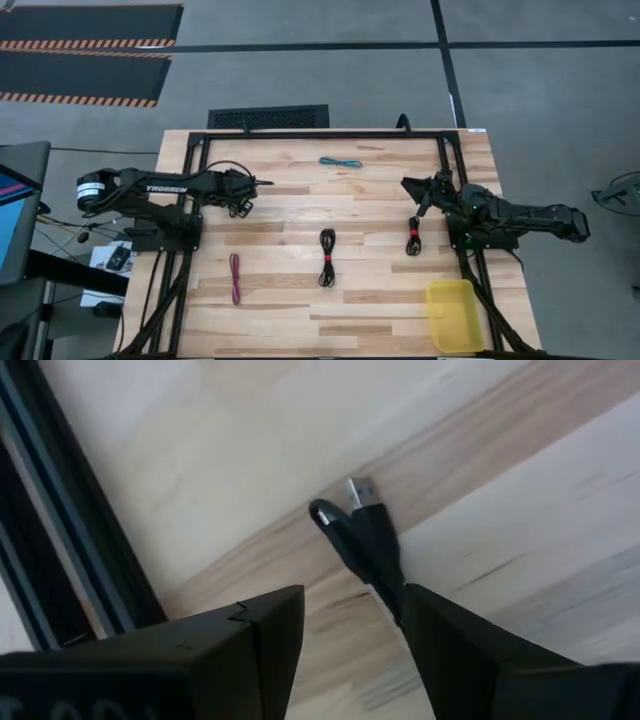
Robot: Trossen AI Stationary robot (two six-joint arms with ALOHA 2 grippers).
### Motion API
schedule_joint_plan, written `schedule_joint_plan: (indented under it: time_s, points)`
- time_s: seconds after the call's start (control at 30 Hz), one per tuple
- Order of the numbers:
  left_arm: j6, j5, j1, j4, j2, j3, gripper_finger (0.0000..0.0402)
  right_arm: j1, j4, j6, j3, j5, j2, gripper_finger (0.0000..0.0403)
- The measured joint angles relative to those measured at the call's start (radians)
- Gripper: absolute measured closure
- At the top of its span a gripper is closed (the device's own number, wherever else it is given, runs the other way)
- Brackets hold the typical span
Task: Pick and place USB-C Cables
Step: Put the left black charger cable into the yellow bin
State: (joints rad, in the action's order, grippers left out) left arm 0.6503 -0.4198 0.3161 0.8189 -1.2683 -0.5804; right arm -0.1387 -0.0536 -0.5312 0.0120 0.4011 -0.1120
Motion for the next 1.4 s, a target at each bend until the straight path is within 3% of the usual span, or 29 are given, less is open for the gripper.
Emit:
schedule_joint_plan:
  time_s: [0.3, 0.57, 1.03, 1.4]
  points:
    - [-0.069, 0.091, 0.0, -0.109, -0.09, 0.0, 0.0237, 0.0, 0.0, 0.0, 0.0, 0.002, 0.0, 0.0275]
    - [-0.082, 0.073, -0.002, -0.111, -0.173, -0.008, 0.0237, 0.0, 0.001, 0.005, -0.001, 0.002, 0.0, 0.0275]
    - [-0.049, 0.034, -0.002, -0.052, -0.014, 0.004, 0.0237, 0.0, 0.001, 0.008, -0.001, -0.001, 0.0, 0.0275]
    - [-0.041, 0.039, -0.015, -0.08, 0.006, 0.003, 0.0237, 0.0, 0.001, 0.007, -0.001, -0.001, 0.0, 0.0275]
